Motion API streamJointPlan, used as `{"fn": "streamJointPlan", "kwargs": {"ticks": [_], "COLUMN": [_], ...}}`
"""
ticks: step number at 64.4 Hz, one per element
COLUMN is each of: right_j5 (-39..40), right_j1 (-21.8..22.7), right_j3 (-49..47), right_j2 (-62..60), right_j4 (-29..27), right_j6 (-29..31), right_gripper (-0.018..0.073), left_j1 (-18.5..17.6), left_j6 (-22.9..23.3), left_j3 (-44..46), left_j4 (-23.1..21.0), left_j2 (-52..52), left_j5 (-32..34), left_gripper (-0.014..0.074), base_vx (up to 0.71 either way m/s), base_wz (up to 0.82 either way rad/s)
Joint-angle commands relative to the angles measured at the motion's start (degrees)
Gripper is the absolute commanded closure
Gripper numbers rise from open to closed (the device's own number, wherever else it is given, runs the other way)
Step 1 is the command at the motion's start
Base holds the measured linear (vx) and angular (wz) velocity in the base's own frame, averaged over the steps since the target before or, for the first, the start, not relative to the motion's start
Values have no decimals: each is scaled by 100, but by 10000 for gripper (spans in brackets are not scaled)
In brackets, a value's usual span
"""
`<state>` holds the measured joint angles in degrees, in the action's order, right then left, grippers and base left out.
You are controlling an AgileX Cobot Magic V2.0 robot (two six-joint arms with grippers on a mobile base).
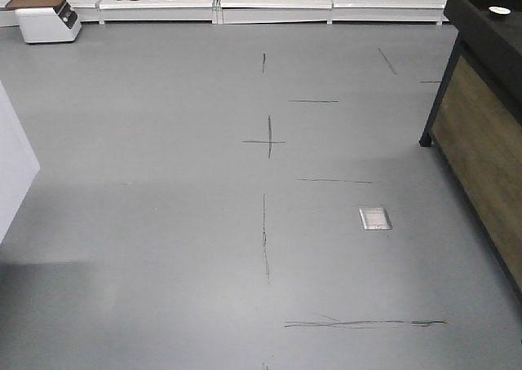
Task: Pick three apples into basket with both arms
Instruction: 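Drive the base forward across the floor toward the fruit tables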
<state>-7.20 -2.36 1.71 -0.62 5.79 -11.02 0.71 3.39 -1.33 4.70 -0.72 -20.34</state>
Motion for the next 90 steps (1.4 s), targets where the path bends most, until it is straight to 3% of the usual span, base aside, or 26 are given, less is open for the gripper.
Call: {"fn": "streamJointPlan", "kwargs": {"ticks": [1,90], "right_j5": [430,430], "right_j1": [7,7], "right_j3": [57,57], "right_j2": [-48,-48], "right_j4": [13,13], "right_j6": [10,10], "right_gripper": [563,563], "left_j1": [-6,-6], "left_j6": [38,38], "left_j3": [-153,-153], "left_j4": [3,3], "left_j2": [-124,-124], "left_j5": [389,389], "left_gripper": [603,603], "base_vx": [0,0], "base_wz": [0,0]}}
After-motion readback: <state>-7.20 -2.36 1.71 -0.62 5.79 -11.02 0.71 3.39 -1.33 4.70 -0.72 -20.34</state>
